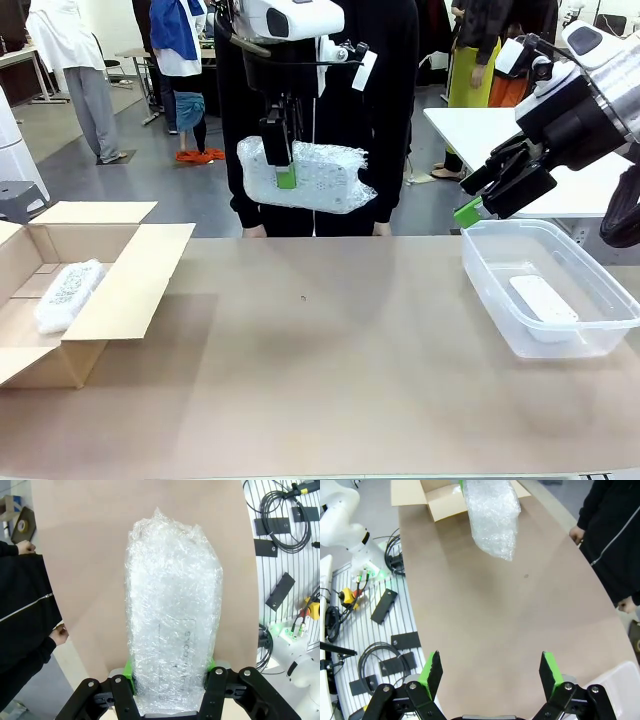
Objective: Separate and place wrapped and unwrapped clocks.
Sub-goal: If the picked Digital clock is wrapped, place it in the Package Box ; if not, place it in the Organizing box.
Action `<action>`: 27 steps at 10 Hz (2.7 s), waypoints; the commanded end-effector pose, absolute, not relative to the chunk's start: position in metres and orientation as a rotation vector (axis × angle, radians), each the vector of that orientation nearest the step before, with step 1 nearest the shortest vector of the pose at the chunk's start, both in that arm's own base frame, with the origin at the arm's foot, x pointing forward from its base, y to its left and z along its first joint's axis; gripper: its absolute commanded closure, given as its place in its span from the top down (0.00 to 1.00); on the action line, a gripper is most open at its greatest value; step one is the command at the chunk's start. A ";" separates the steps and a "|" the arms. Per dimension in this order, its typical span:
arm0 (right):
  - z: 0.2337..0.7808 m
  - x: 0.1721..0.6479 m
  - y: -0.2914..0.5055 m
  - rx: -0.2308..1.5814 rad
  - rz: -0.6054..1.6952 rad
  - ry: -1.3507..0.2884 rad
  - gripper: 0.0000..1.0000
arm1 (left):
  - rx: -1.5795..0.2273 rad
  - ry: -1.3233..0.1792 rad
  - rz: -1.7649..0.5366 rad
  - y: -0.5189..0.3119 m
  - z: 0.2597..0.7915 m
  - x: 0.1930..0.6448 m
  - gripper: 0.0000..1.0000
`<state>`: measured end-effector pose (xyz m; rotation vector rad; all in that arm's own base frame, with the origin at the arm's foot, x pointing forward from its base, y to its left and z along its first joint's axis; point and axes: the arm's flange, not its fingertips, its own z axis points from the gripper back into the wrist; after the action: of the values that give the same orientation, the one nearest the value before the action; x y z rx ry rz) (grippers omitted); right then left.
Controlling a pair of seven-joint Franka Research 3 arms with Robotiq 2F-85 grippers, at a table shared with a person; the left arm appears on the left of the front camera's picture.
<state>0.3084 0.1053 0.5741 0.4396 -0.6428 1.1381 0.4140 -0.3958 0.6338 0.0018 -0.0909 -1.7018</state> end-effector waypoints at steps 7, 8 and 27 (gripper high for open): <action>0.573 0.310 0.106 0.474 1.149 -0.650 1.00 | 0.114 -0.065 -1.225 -0.367 0.650 0.439 0.53; 0.573 0.310 0.106 0.474 1.149 -0.650 1.00 | 0.085 -0.045 -1.026 -0.325 0.659 0.445 0.53; 0.573 0.310 0.106 0.474 1.149 -0.650 1.00 | 0.021 -0.136 0.190 0.026 0.443 0.443 1.00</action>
<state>0.3083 0.1050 0.5742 0.4400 -0.6433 1.1377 0.4407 0.0246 0.4348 0.0057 -0.1259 0.2103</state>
